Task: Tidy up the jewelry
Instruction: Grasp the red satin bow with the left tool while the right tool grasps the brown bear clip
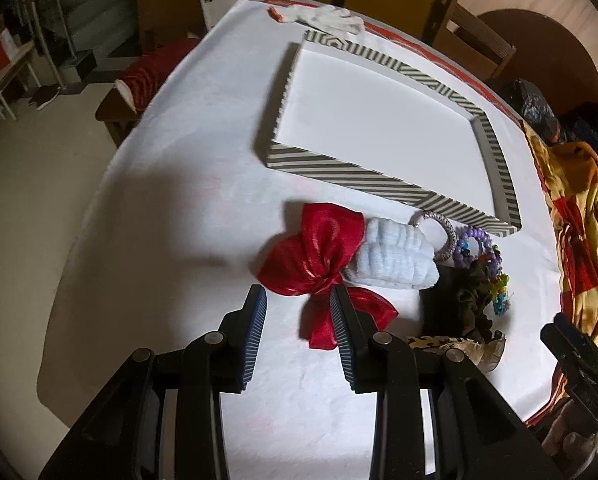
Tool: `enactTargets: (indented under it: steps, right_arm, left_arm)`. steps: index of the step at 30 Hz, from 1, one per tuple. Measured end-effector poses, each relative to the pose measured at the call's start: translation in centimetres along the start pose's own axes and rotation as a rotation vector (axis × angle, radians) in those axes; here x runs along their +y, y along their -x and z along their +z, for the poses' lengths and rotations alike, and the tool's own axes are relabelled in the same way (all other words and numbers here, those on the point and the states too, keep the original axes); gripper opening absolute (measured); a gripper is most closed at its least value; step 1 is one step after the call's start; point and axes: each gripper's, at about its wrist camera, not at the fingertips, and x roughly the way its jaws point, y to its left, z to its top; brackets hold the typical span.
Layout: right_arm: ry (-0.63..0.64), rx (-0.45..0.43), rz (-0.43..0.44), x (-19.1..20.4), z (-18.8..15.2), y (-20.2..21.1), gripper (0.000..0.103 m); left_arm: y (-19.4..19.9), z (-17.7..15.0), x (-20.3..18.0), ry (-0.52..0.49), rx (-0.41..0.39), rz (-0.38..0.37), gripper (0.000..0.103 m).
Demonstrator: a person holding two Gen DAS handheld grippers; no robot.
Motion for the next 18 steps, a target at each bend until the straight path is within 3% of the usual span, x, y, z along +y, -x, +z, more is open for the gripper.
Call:
enactTargets:
  steps: [4,6,12,18]
  right_arm:
    - [-0.03,0.028,0.039,-1.0,-0.4,-0.8,0.071]
    - [-0.054,0.037,0.117,-0.8,-0.5,-1.2,0.066]
    - [-0.009,0.063,0.192,2.2,0.4,-2.7,0.066]
    - [0.003,0.104,0.206,4.3,0.8,-4.9,0.068]
  left_arm:
    - [-0.6,0.3,-0.1,0.004,0.015,-0.007,0.03]
    - [-1.0,0.4,-0.3,0.003,0.034,-0.025,0.03]
    - [-1.6,-0.1,-1.0,0.021,0.046,-0.057,0.03]
    - [-2.8,0.1,-1.1,0.034,0.05,-0.041,0.033]
